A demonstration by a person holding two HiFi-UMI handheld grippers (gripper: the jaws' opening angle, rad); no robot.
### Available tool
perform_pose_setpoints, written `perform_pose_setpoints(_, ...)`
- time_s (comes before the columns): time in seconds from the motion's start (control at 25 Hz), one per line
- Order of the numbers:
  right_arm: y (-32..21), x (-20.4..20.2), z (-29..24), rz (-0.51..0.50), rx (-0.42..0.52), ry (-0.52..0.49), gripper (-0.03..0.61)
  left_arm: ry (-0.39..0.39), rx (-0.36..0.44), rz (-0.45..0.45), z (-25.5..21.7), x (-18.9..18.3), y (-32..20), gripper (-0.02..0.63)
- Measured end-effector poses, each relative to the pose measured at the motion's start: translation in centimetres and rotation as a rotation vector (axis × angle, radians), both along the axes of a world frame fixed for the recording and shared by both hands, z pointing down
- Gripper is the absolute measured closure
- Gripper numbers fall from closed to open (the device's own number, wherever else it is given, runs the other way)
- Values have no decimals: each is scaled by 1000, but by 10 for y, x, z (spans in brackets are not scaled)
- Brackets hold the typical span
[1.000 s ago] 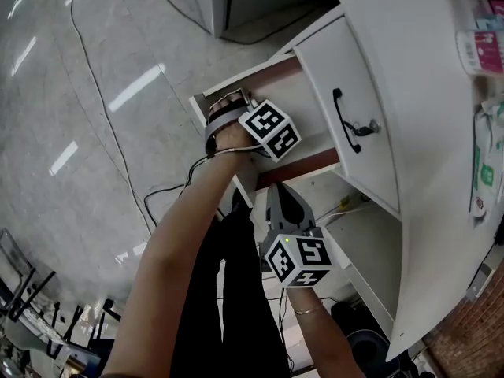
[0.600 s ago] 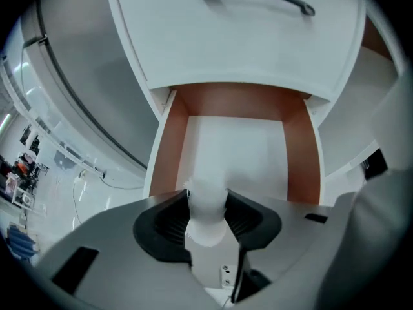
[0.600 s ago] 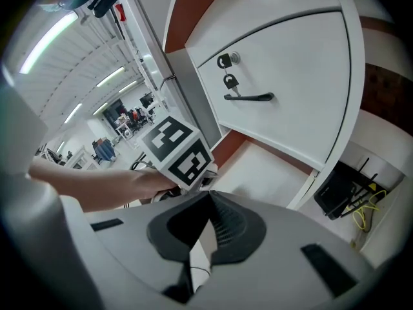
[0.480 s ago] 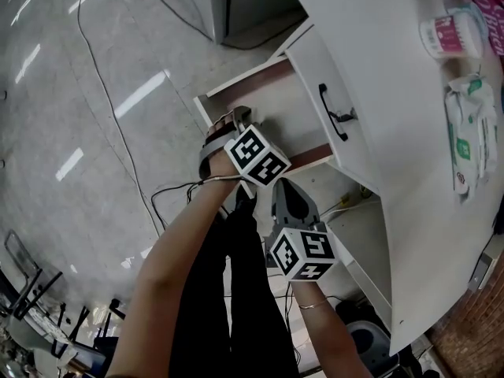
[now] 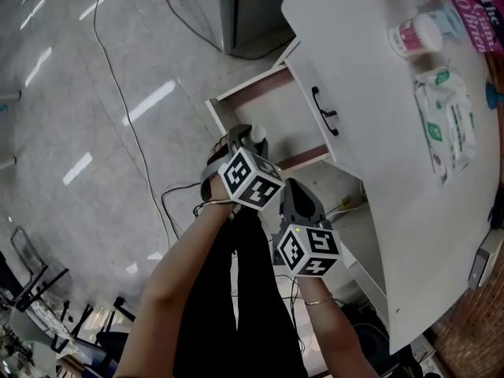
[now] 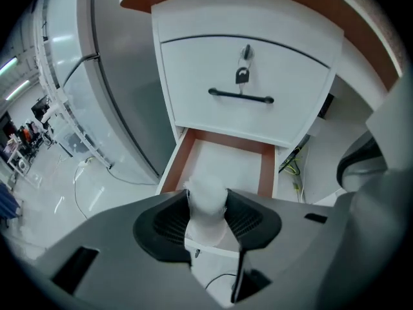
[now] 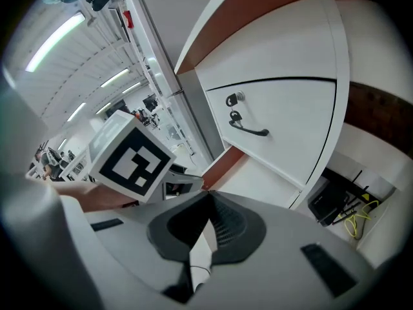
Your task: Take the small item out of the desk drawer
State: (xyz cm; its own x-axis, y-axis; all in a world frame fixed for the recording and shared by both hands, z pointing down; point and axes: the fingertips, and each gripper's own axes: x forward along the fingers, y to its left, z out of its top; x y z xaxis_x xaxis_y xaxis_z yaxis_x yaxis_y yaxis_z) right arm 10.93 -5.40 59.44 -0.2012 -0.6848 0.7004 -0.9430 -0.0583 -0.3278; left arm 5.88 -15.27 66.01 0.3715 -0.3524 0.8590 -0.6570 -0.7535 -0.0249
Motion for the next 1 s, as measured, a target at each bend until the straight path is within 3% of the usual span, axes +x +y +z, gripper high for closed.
perform_pose_setpoints(0.4, -7, -2, -43, -37, 46, 20, 572, 91, 14, -105, -72, -29, 15, 442)
perform_pose_setpoints(1.0, -3, -43, -116, -137, 106, 41, 572, 212, 46, -246, -169, -87, 38, 442)
